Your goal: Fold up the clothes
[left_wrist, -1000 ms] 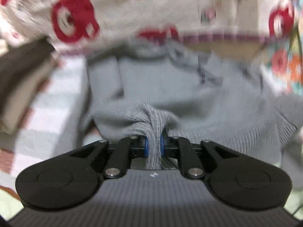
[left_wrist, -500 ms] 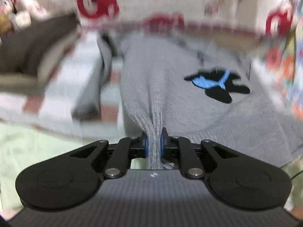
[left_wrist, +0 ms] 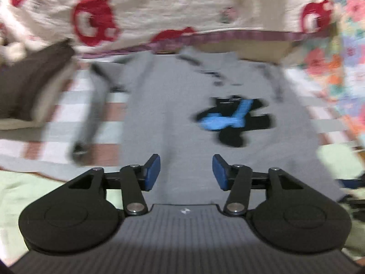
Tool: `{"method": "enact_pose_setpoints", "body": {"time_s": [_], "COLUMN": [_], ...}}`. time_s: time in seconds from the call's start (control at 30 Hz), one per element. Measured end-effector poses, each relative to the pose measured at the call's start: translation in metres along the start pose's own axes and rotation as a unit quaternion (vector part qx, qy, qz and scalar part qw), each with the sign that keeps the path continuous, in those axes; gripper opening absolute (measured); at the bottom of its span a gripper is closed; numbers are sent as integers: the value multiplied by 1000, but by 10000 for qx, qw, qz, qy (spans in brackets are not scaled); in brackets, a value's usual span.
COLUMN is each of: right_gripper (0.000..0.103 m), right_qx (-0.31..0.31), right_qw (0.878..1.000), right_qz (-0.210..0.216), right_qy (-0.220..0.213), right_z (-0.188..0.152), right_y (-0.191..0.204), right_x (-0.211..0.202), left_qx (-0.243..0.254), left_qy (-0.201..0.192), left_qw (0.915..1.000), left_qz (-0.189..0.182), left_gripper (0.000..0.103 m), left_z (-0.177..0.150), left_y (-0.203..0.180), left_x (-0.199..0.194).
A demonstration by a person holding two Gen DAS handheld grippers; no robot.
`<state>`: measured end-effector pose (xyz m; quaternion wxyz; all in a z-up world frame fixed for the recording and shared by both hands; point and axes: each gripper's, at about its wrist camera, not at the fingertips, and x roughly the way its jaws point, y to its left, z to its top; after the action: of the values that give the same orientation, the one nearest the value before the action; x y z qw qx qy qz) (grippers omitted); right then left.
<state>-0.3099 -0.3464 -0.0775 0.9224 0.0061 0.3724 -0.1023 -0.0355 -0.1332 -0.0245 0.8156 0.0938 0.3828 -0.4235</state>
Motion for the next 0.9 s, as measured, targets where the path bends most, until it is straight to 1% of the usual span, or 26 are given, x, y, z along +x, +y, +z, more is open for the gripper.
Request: {"method": "enact_pose_setpoints", "body": {"time_s": [0.07, 0.17, 0.27, 0.3, 0.37, 0.43, 0.47, 0.5, 0.53, 0.57, 0.6, 0.63, 0.67, 0.7, 0.77, 0.83, 0.9], "right_gripper": [30, 30, 32, 32, 32, 32, 32, 33, 34, 34, 34, 34, 34, 34, 35, 36, 44], "right_qx": [9, 113, 217, 251, 321, 254, 198, 143, 88, 33, -23, -78, -133, -189, -400, -901, -1308], "right_qw": [10000, 9999, 9996, 9994, 9991, 9992, 9992, 9993, 9992, 9992, 9991, 9989, 9988, 9986, 9976, 9934, 9881], "right_qz": [31, 102, 173, 197, 244, 295, 321, 346, 372, 398, 424, 449, 475, 501, 571, 694, 799], "right_qy": [1, 40, 79, 92, 118, 109, 99, 89, 79, 69, 59, 49, 39, 29, -23, -167, -85], "right_z": [6, 15, 24, 26, 32, 33, 32, 31, 30, 30, 29, 28, 27, 27, 25, 24, 20], "right_y": [-1, -3, -6, -7, -8, -8, -7, -7, -7, -6, -6, -5, -5, -4, 0, 14, 28], "right_x": [-4, -8, -13, -15, -18, -17, -16, -15, -15, -14, -13, -12, -11, -10, -6, 3, 16], "left_qx": [95, 357, 781, 1055, 1627, 1926, 1907, 1848, 1716, 1515, 1314, 1058, 750, 518, 222, 0, -263], "left_qy": [169, 428, 686, 712, 703, 928, 1067, 1159, 1205, 1208, 1211, 1188, 1141, 1066, 886, 766, 653], "left_qw": [9990, 9946, 9852, 9822, 9774, 9713, 9699, 9694, 9710, 9744, 9774, 9799, 9813, 9823, 9845, 9863, 9871], "left_qz": [-393, -877, -1362, -1379, -1148, -1045, -1077, -1129, -1149, -1140, -1130, -1204, -1355, -1449, -1500, -1462, -1436], "left_gripper": [57, 60, 64, 65, 67, 67, 66, 62, 39, 16, 11, 9, 7, 7, 6, 6, 6], "left_z": [1, 1, -4, -7, -16, -22, -25, -27, -29, -29, -29, -28, -26, -24, -22, -20, -17], "left_y": [-15, -43, -79, -93, -116, -129, -128, -126, -121, -113, -105, -97, -87, -78, -63, -50, -36], "left_x": [14, 38, 63, 71, 86, 105, 115, 122, 128, 131, 135, 136, 134, 132, 125, 119, 115]}}
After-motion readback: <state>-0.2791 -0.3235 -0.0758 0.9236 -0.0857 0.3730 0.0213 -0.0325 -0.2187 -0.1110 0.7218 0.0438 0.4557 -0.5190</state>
